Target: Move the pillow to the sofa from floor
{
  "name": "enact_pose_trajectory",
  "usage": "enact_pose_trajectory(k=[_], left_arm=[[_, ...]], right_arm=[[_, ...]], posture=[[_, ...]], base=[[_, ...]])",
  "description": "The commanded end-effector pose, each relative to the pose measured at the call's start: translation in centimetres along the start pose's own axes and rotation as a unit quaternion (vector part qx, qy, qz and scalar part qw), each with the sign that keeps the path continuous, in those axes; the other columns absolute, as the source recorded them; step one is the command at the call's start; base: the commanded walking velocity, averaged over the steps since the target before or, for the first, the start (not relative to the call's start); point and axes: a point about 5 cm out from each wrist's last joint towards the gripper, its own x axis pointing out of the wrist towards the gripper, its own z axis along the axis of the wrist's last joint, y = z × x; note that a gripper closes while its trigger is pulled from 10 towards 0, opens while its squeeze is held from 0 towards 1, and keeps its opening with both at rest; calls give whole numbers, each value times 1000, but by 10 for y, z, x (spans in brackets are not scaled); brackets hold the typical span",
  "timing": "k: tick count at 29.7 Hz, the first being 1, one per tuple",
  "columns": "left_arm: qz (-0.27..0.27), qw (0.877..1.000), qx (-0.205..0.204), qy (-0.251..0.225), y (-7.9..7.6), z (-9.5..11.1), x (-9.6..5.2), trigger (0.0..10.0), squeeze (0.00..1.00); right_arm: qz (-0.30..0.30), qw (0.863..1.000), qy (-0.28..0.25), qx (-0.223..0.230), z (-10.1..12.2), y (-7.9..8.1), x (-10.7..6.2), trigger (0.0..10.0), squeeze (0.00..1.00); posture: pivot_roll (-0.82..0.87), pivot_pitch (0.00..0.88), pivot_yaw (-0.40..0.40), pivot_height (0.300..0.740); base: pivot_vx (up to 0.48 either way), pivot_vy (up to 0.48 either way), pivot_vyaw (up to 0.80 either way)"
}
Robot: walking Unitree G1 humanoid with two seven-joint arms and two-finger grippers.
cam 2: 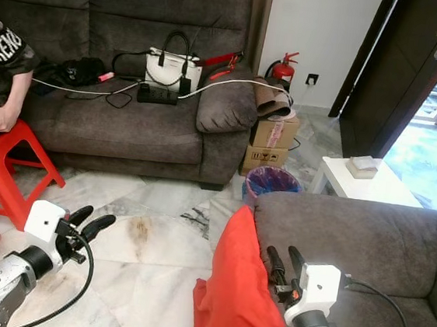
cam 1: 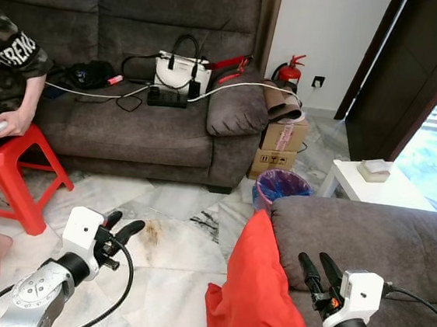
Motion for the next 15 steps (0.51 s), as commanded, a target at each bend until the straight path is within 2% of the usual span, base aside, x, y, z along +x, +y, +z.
enact_pose_trajectory(k=[1, 5, 15], left_arm=[[0, 1000, 4, -3, 0, 3, 0, 10000, 0], [-1, 1000, 4, -4, 0, 3, 1, 10000, 0], [1, 1000, 2, -5, -2, 3, 2, 10000, 0]], right_arm=[[4, 1000, 13, -3, -2, -1, 2, 10000, 0], [9, 1000, 3, -4, -1, 0, 2, 10000, 0], [12, 1000, 5, -8, -1, 0, 3, 10000, 0]], posture=[[96, 58, 8, 676], [96, 56, 6, 648], [98, 67, -4, 648]], base=[[0, 0, 0], [0, 0, 0], [0, 0, 0]])
